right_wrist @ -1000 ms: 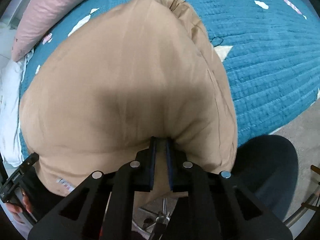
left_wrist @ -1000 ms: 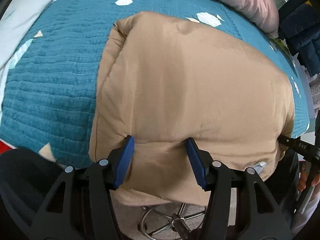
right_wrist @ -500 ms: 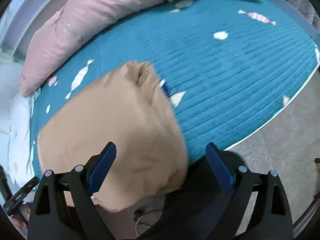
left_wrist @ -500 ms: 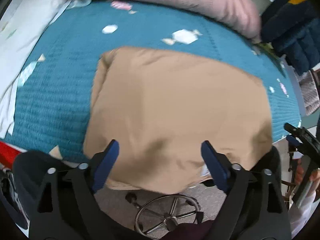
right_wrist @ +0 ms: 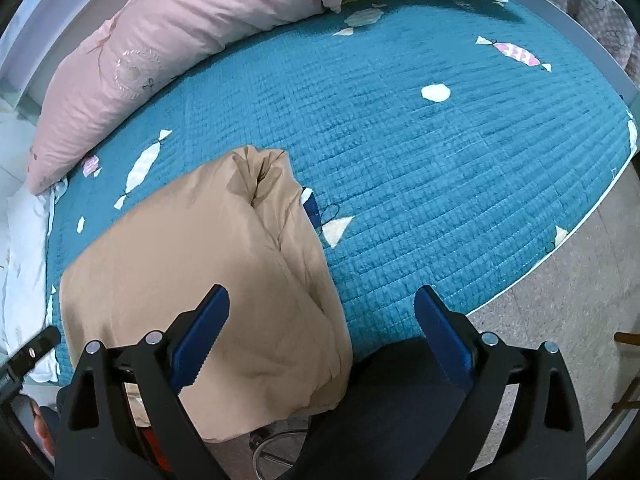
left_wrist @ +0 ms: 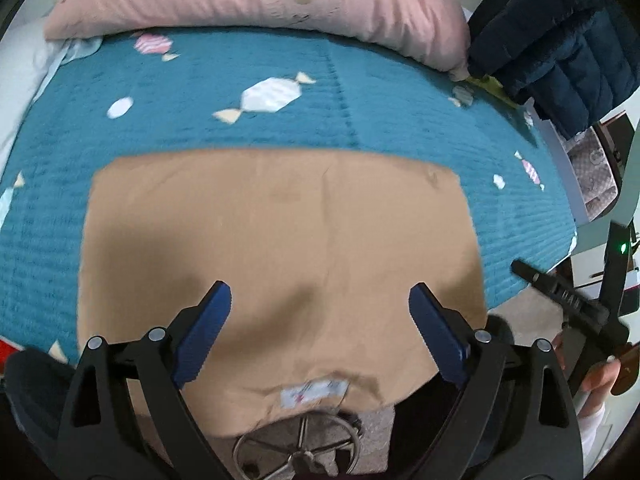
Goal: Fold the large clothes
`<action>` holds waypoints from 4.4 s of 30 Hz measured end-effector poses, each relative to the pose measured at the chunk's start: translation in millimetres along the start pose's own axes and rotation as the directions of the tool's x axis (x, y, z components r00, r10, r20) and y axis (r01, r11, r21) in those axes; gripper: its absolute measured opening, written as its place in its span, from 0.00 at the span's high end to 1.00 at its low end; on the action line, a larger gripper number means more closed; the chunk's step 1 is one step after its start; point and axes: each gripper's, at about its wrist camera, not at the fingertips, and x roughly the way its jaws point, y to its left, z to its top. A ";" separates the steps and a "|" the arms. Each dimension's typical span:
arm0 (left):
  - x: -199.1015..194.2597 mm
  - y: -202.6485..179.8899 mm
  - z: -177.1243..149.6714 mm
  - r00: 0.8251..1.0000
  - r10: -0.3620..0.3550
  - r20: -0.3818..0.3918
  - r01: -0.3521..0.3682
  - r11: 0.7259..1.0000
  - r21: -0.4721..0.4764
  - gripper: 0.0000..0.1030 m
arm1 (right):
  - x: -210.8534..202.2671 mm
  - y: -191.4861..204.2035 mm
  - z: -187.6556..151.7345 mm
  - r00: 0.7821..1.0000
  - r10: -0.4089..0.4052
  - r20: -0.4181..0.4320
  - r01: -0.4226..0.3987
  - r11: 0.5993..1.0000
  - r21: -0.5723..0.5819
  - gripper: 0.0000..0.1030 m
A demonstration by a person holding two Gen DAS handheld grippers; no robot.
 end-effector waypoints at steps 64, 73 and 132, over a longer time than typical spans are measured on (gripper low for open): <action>97.6 7.6 1.4 0.971 0.121 -0.204 -0.131 0.991 -0.038 0.98 | 22.5 2.2 -4.5 0.994 0.069 -0.084 -0.061 0.994 0.093 0.12; 101.3 18.3 6.2 0.978 0.073 -0.196 -0.086 0.995 -0.056 0.98 | 70.1 14.5 24.5 0.958 0.195 -0.212 -0.192 0.981 0.035 0.12; 5.4 70.1 -14.0 0.994 0.085 -0.073 -0.091 0.993 -0.074 0.94 | -25.6 207.5 -4.5 0.798 0.545 -0.258 -0.598 0.770 -0.222 0.81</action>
